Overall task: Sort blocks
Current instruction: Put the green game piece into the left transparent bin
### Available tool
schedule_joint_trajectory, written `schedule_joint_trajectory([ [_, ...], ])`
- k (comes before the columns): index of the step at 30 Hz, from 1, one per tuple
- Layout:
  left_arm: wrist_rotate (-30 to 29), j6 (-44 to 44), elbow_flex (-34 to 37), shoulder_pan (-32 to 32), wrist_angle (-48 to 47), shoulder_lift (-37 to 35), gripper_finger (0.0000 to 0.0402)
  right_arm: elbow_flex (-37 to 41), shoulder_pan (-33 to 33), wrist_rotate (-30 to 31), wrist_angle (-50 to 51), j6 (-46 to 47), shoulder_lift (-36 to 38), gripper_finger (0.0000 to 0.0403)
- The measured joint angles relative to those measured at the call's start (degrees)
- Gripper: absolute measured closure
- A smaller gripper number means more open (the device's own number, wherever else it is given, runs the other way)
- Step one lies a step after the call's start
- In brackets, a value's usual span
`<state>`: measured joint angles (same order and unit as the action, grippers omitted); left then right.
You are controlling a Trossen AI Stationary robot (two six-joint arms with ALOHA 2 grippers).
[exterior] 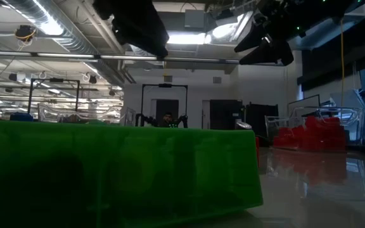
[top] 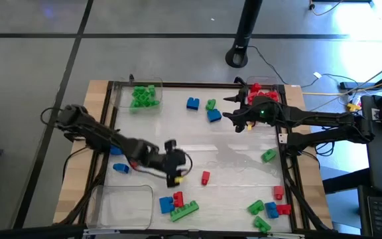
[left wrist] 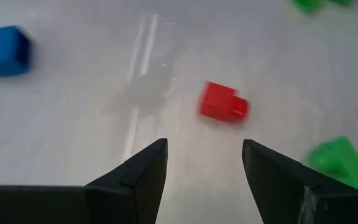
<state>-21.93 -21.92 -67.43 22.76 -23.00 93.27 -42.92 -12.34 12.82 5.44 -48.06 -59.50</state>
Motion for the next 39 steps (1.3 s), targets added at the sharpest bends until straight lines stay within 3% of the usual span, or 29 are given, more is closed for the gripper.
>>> schedule_joint_trajectory([
  [7,0.21,-2.16,-9.06,5.54,-2.31,10.62,0.0204,0.0,0.11,-2.52,2.02,4.22,2.57,0.0094],
  [12,0.61,-7.1,-19.24,8.15,-8.77,17.71,0.0204,0.0,4.08,-2.72,4.71,5.82,4.73,0.0094],
  [19,6.28,-16.64,-30.41,9.63,-15.07,25.4,0.0204,0.0,10.06,-0.43,5.19,7.17,5.46,0.0094],
  [26,11.47,-24.29,-32.29,10.42,-15.71,29.56,0.0204,0.0,13.46,-0.37,5.81,10.97,5.3,0.0094],
  [39,11.52,-29.81,-32.29,11.05,-15.37,33.21,0.0204,0.0,19.97,-0.37,5.87,16.29,4.88,0.0094],
])
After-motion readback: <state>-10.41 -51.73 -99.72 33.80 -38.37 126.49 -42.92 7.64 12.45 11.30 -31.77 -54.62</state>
